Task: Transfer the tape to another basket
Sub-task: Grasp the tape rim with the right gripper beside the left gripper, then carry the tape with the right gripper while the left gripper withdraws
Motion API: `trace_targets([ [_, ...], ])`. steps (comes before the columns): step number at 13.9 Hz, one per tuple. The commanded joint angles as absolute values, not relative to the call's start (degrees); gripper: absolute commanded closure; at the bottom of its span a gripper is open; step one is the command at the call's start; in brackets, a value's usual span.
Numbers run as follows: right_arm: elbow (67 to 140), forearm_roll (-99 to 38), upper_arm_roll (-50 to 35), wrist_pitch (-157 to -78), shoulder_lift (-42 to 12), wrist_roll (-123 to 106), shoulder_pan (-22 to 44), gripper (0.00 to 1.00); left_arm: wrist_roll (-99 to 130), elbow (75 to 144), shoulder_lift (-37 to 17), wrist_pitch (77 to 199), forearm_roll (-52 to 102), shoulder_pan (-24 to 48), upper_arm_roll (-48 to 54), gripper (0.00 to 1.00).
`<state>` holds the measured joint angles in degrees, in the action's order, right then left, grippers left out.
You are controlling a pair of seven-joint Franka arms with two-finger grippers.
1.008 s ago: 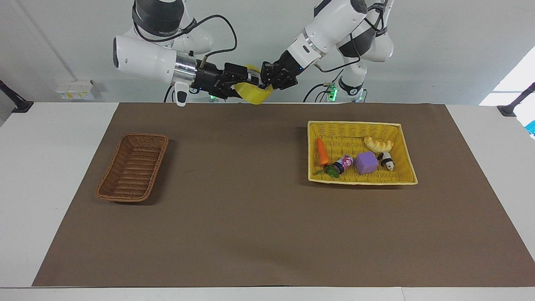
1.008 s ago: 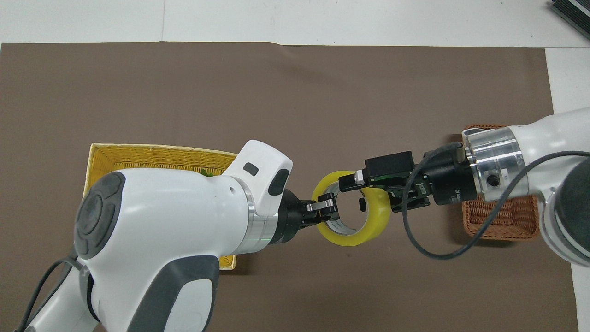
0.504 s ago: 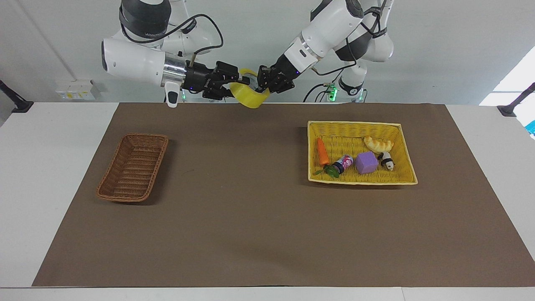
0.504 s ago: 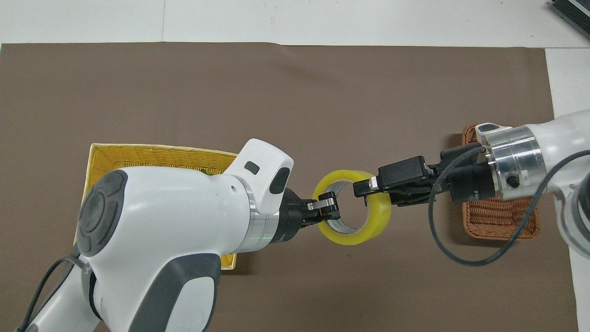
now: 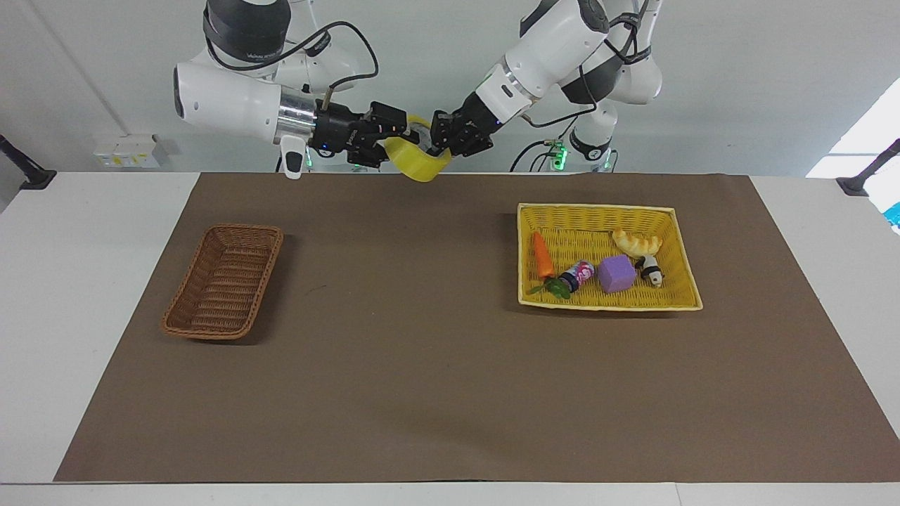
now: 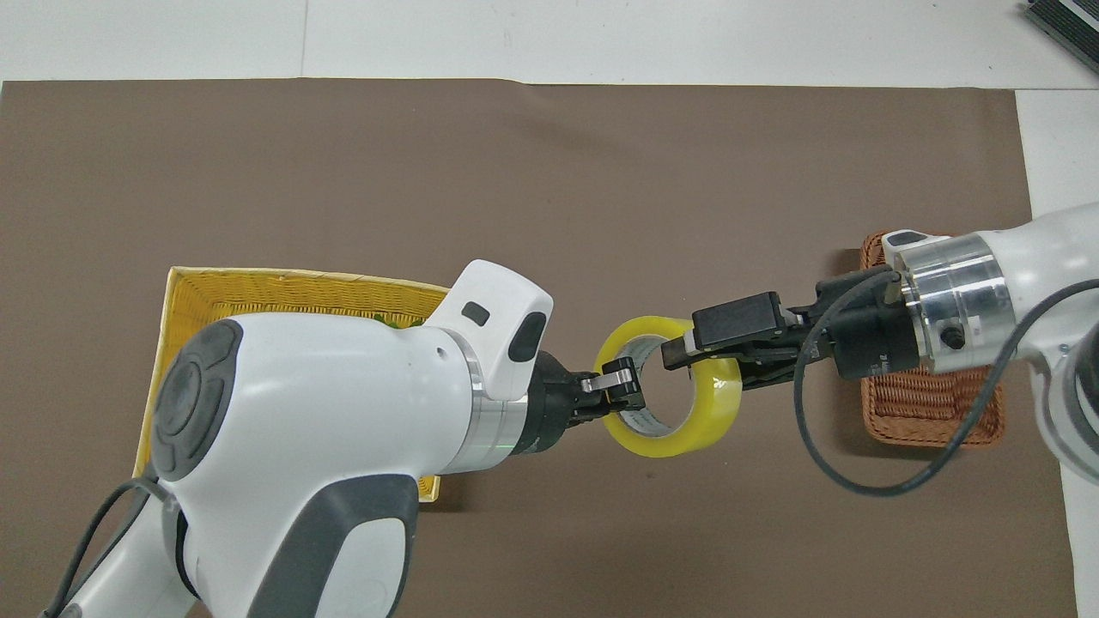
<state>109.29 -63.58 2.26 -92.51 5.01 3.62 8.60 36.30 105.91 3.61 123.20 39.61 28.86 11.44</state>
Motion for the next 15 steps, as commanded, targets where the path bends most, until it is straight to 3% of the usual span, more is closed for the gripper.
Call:
trace_targets([
  [1, 107.8, -62.1, 2.0, -92.1, 4.3, 6.5, 7.7, 1.00, 37.4, 104.9, 3.9, 123.6, 39.5, 29.5, 10.8, 0.00],
  [4, 107.8, -62.1, 2.0, -92.0, 4.1, 6.8, 7.5, 1.00, 40.9, 104.9, 6.1, 122.2, 39.5, 28.8, 10.0, 0.00],
  [8, 107.5, -60.7, 2.2, -91.6, 4.0, 6.6, 5.5, 1.00, 40.3, 104.7, 9.7, 109.2, 36.9, 20.6, 9.8, 0.00],
  [15, 107.4, -48.5, 2.3, -91.3, 3.6, 3.3, -1.3, 1.00, 35.3, 103.2, 10.1, 98.0, 21.2, 12.3, 9.1, 0.00],
])
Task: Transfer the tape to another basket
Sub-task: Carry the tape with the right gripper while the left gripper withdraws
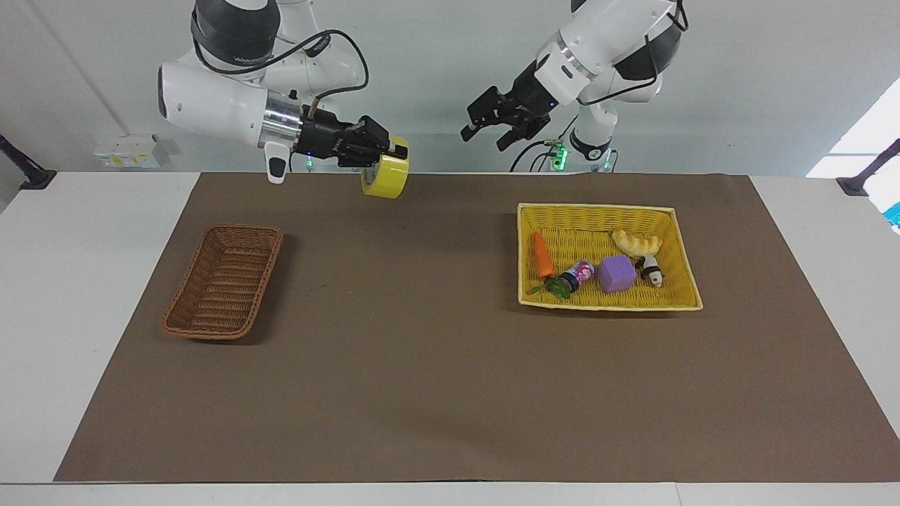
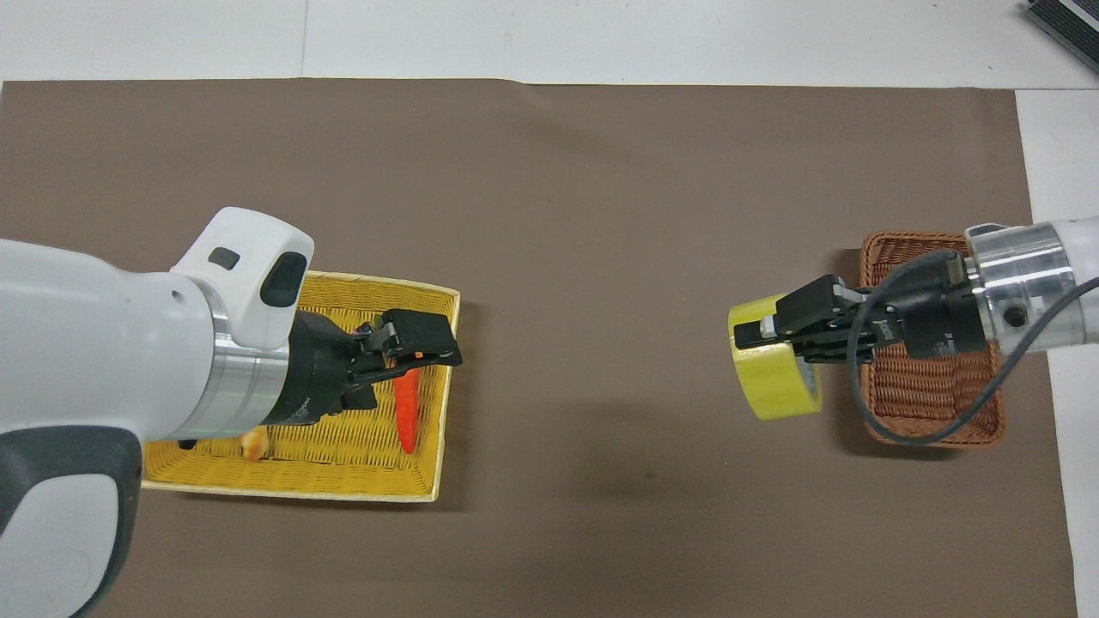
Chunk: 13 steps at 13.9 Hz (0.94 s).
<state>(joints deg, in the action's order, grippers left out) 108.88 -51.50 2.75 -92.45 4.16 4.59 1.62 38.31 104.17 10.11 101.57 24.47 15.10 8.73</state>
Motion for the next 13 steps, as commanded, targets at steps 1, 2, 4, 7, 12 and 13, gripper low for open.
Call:
trace_targets([
  [1, 107.4, -45.1, 2.3, -91.8, 3.5, 3.3, -2.7, 1.00, 32.6, 103.1, 10.1, 96.4, 19.9, 10.3, 9.0, 0.00],
  [2, 107.4, -40.0, 2.3, -92.3, 3.4, 2.4, -3.6, 1.00, 29.6, 103.1, 10.1, 95.0, 18.2, 8.5, 8.9, 0.00],
  [4, 107.1, -28.5, 2.3, -94.0, 2.8, -2.2, -4.4, 1.00, 22.4, 103.1, 10.1, 92.6, 14.1, 5.1, 8.3, 0.00],
  [7, 107.0, -17.3, 2.4, -97.2, -0.3, -14.6, -5.6, 1.00, 9.1, 102.5, 10.0, 89.9, 6.8, 0.7, 7.1, 0.00],
  [12, 108.5, -0.8, 2.3, -106.5, -5.3, -33.9, -6.8, 1.00, 1.6, 95.1, 6.3, 86.6, 0.1, -4.0, 6.3, 0.00],
  [13, 109.0, 0.1, 2.3, -107.1, -5.5, -35.1, -6.7, 1.00, 1.5, 91.0, 4.1, 83.7, -0.2, -4.1, 6.3, 0.00],
])
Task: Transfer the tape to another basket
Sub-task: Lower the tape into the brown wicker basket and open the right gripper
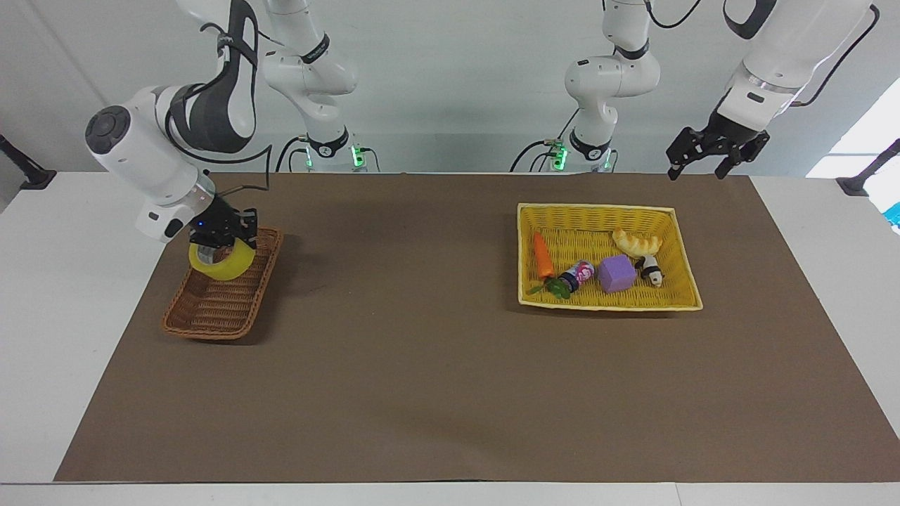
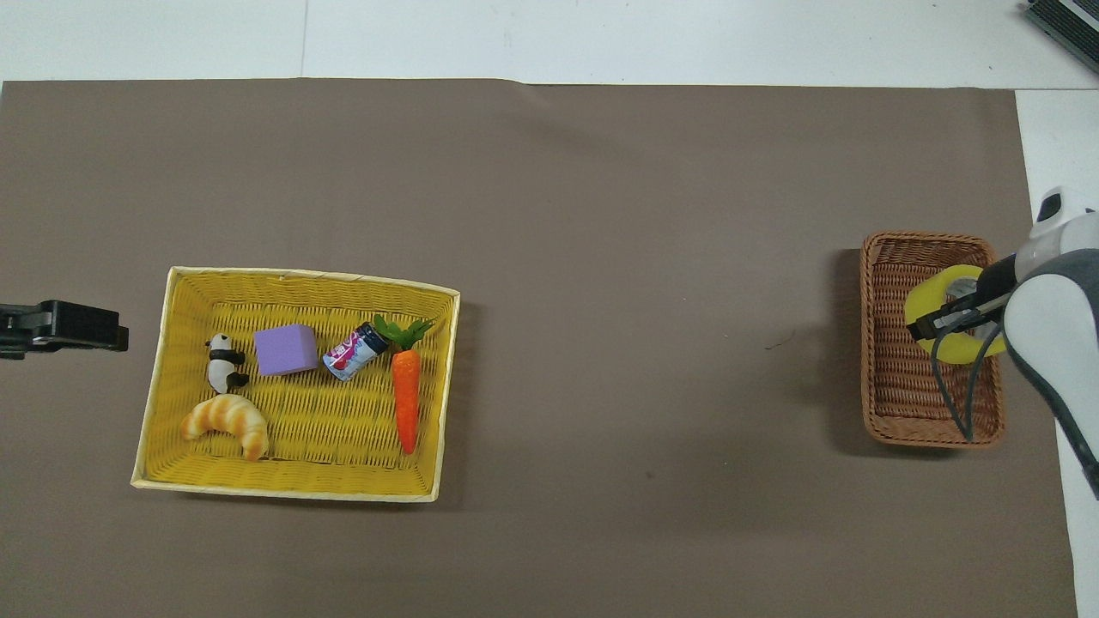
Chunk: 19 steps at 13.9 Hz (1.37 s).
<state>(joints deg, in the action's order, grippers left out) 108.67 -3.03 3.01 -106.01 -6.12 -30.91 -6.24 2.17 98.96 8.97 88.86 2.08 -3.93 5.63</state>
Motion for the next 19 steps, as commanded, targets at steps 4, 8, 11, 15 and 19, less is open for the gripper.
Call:
trace_targets([
  [4, 110.0, 3.5, 2.3, -112.5, -8.2, -45.0, -6.2, 1.00, -0.3, 85.2, 0.5, 80.4, -0.4, -3.9, 6.4, 0.00],
  [8, 112.9, 4.7, 2.3, -116.7, -8.7, -51.4, -6.5, 1.00, 0.1, 86.4, 1.1, 80.8, -0.4, -4.3, 6.3, 0.00],
  [11, 115.5, 4.7, 2.3, -116.9, -8.4, -51.5, -6.3, 1.00, 0.1, 86.5, 1.1, 80.8, -0.4, -4.3, 6.3, 0.00],
  [15, 117.6, 4.7, 2.4, -118.0, -8.1, -52.7, -6.8, 1.00, 0.1, 86.5, 1.1, 80.8, -0.3, -4.3, 6.3, 0.00],
  [19, 120.3, 4.7, 2.4, -120.8, -8.0, -52.1, -7.2, 1.00, 0.1, 86.4, 1.1, 80.8, -0.4, -4.3, 6.3, 0.00],
])
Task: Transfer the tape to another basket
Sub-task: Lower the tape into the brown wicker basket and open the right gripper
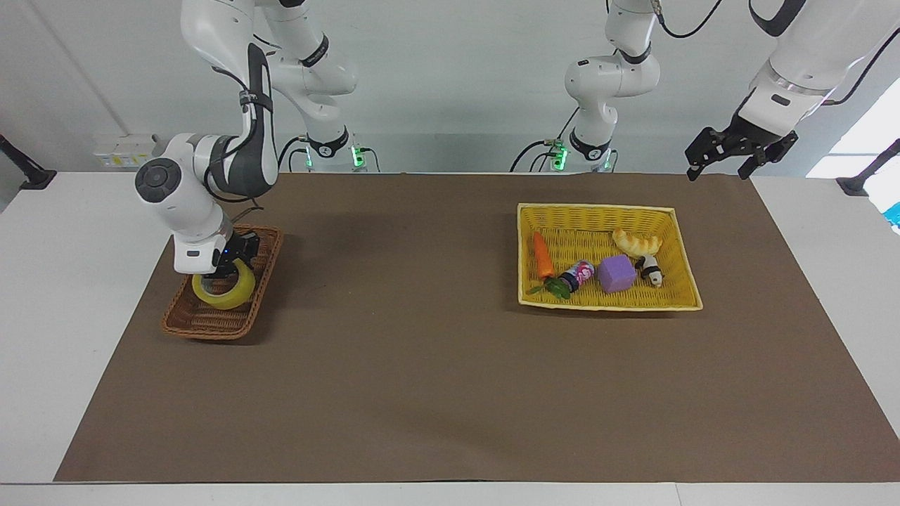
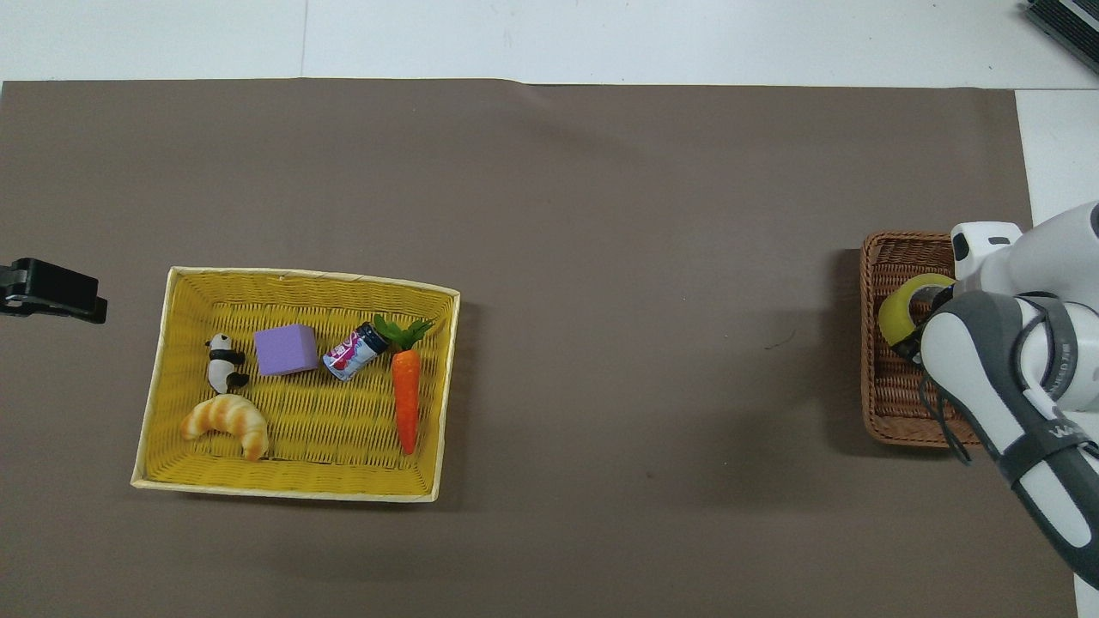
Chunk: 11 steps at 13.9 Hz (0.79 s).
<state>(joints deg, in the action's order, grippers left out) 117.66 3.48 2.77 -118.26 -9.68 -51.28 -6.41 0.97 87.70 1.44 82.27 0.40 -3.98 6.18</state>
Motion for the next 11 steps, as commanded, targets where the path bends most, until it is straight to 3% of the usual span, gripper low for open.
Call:
trace_targets([
  [1, 120.4, 4.7, 2.3, -120.8, -8.0, -52.0, -7.1, 0.80, 0.1, 86.5, 1.1, 80.8, -0.3, -4.3, 6.3, 0.00],
  [2, 120.4, 4.7, 2.4, -120.9, -8.2, -51.9, -7.2, 0.43, 0.1, 86.4, 1.1, 80.8, -0.4, -4.3, 6.2, 0.00],
  [3, 120.5, 4.7, 2.4, -121.0, -8.2, -51.9, -7.3, 0.00, 0.1, 86.4, 1.1, 80.8, -0.3, -4.3, 6.3, 0.00],
  [8, 116.6, 4.7, 2.3, -119.5, -8.5, -51.8, -7.3, 0.00, 0.1, 86.4, 1.1, 80.8, -0.4, -4.3, 6.3, 0.00],
  [11, 110.8, 4.7, 1.9, -113.7, -7.9, -43.1, -6.3, 0.00, 0.1, 86.4, 1.1, 80.8, -0.4, -4.3, 6.3, 0.00],
])
